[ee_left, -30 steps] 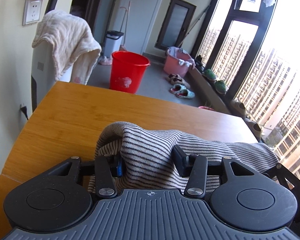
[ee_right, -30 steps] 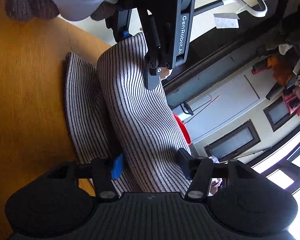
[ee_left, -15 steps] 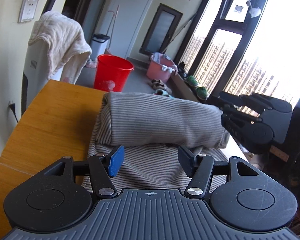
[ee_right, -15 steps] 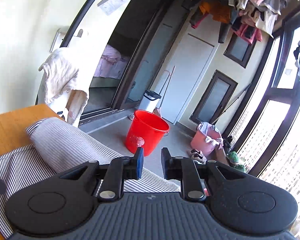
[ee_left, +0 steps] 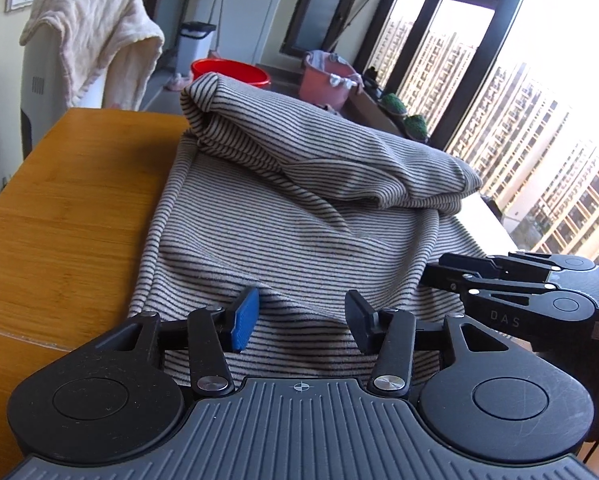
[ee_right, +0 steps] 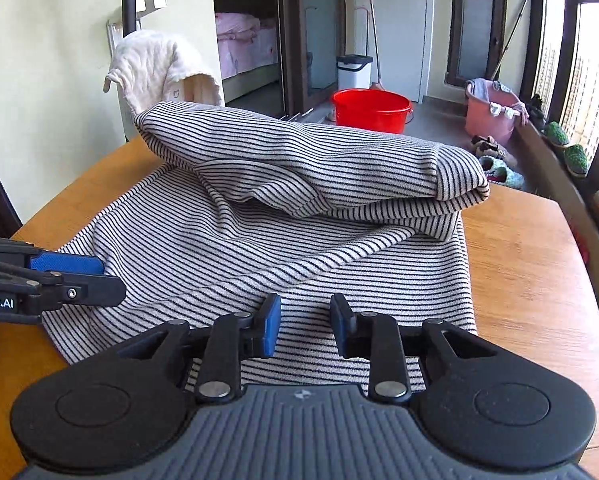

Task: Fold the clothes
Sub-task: 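Lift the shirt with both grippers and unroll it across the table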

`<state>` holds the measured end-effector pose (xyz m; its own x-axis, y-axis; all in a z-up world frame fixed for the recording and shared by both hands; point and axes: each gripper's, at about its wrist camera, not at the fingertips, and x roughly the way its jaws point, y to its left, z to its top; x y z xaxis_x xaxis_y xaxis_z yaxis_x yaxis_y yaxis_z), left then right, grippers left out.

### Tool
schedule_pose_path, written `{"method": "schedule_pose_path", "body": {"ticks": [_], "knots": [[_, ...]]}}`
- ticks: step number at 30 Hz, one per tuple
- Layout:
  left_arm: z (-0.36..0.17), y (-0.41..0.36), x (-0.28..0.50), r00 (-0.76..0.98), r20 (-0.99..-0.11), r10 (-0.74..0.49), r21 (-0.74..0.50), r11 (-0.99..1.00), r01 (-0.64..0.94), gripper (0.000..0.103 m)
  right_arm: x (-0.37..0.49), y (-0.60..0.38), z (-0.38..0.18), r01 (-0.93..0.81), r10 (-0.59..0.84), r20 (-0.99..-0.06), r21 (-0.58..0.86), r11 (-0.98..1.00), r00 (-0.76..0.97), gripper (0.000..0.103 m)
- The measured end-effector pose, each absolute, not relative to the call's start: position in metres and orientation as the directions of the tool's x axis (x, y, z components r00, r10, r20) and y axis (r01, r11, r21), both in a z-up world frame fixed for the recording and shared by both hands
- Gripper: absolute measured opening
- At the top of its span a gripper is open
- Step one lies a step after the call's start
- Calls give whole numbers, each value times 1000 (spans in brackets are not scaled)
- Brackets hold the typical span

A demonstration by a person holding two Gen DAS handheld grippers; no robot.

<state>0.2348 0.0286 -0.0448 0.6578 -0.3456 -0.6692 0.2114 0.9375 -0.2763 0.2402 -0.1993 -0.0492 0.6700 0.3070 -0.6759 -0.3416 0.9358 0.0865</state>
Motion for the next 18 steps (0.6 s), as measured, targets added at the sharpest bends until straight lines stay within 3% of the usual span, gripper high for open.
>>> {"method": "schedule_pose_path", "body": {"ticks": [11,14,16,18], "knots": [[-40,35,193,623,-706,-337,-256,941,220,50,167,-204,-37,-432,381,-715,122,893,586,28],[-38,40,176,610,-713,-344,-263,939,222,51,156,-207,-23,-432,440,-716,212,876,542,28],[-33,44,161,613,-707,-354,-271,935,227,52,157,-212,-9,-404,502,-660,311,860,559,28],[-23,48,145,634,-681,-366,-270,931,247,61,171,-219,-3,-337,556,-600,445,830,576,30]]}}
